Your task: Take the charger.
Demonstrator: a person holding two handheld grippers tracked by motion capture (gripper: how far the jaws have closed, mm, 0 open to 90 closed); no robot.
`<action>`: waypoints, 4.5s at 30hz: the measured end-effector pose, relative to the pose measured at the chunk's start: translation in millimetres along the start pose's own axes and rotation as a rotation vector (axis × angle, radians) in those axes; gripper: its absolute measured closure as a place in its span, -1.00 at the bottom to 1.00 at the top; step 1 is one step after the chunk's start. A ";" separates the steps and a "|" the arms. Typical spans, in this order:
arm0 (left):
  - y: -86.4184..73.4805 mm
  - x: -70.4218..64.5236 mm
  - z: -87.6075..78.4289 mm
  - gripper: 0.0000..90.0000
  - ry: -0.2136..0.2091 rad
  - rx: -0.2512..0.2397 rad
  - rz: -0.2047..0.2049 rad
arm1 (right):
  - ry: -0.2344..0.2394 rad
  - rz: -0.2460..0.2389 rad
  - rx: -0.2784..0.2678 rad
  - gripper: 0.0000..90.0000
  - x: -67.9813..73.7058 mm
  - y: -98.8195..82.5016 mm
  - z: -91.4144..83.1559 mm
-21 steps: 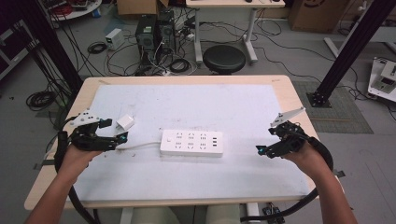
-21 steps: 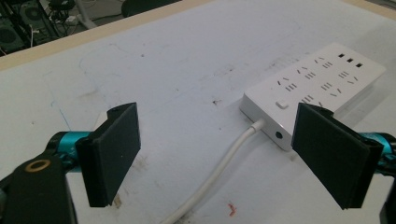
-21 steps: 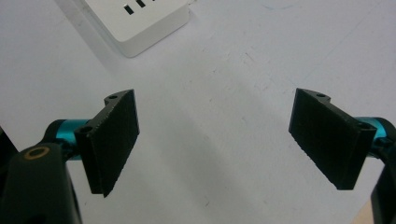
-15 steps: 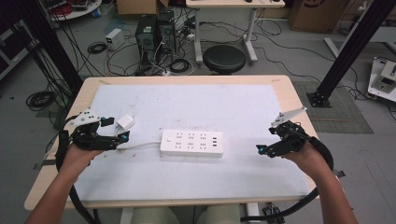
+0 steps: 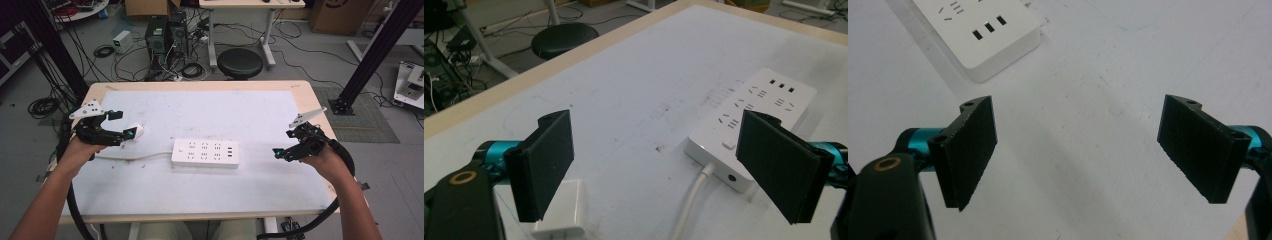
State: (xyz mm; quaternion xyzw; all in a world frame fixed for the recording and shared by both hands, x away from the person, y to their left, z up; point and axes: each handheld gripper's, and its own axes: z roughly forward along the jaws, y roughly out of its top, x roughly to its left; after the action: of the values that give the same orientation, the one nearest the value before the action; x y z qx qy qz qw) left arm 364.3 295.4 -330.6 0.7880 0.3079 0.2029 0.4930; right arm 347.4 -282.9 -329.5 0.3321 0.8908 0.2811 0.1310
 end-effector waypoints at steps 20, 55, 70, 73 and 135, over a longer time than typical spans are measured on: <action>-21.1 61.0 23.4 -0.66 0.080 0.029 -0.070 | 0.009 -0.001 0.030 -0.64 5.6 6.2 6.9; -82.3 69.2 85.8 -0.65 0.106 0.353 -0.137 | 0.011 0.023 0.043 -0.64 5.6 0.2 12.2; -88.7 67.2 84.1 -0.52 0.130 0.348 -0.118 | 0.006 0.030 0.037 -0.64 4.4 -3.9 10.8; -88.9 65.8 82.5 -0.40 0.127 0.334 -0.116 | 0.006 0.031 0.035 -0.64 4.3 -3.9 11.0; -4.5 -65.3 18.3 -0.06 0.002 -0.046 -0.051 | 0.006 -0.016 -0.011 -0.64 31.6 -2.0 2.1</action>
State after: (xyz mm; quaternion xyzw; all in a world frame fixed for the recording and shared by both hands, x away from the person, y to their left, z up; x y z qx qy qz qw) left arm 326.9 240.2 -343.6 0.7680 0.3238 0.1982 0.5158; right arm 323.8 -262.2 -333.9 0.3233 0.8924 0.2857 0.1324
